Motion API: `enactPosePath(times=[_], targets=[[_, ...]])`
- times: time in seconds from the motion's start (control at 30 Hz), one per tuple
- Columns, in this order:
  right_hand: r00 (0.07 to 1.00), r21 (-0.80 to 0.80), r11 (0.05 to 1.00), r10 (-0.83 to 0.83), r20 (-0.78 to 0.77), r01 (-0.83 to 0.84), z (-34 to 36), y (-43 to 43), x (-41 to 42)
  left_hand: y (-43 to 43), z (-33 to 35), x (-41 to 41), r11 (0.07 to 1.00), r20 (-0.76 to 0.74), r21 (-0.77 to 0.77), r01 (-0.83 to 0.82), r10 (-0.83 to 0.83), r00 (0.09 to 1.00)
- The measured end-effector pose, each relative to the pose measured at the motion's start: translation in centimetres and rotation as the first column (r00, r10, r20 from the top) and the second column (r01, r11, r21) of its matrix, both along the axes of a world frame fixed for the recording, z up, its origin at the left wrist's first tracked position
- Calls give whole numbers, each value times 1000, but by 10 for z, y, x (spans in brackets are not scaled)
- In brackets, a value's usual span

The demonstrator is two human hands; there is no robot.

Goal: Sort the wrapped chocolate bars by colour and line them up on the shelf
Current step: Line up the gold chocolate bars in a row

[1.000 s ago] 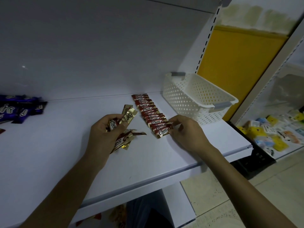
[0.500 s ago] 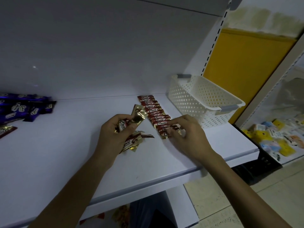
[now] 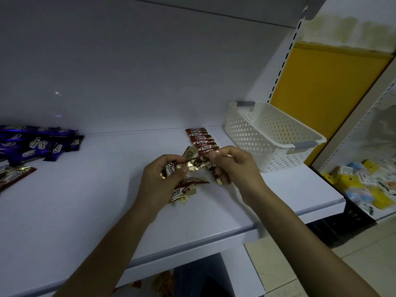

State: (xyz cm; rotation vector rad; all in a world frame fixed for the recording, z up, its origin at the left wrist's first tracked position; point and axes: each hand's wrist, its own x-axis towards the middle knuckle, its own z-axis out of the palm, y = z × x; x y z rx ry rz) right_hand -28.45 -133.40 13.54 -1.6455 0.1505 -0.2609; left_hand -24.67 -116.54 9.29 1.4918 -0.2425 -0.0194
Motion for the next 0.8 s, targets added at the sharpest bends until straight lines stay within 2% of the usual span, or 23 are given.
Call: enactPosePath(times=[0.2,0.4,0.63,0.73,0.77,0.8], targets=[[997,216,975,67,-24,-60,4,-13,-13,1,-2,2,999,-46,-12,-30,30,998],[1000,29,1000,5,23,-5,-3,-30,-27,1,-2,2,999,-56,2,-32,32,998],[1000,33,999,-14,-19,15,-13,-41,-30,1,-1,0,999,-78,2,-41,41,996],[999,42,999,-32,28,31,-12,-50,-30,1,0,0,999,-81,2,-37,37,996],[998,-45,999,-11,62,14,-11,-54,-31,1,0,0,999,-82,3,-37,37,996],[995,-211,977,19,96,1,-10,-59,-32,1,0,0,999,-82,3,-36,36,996]])
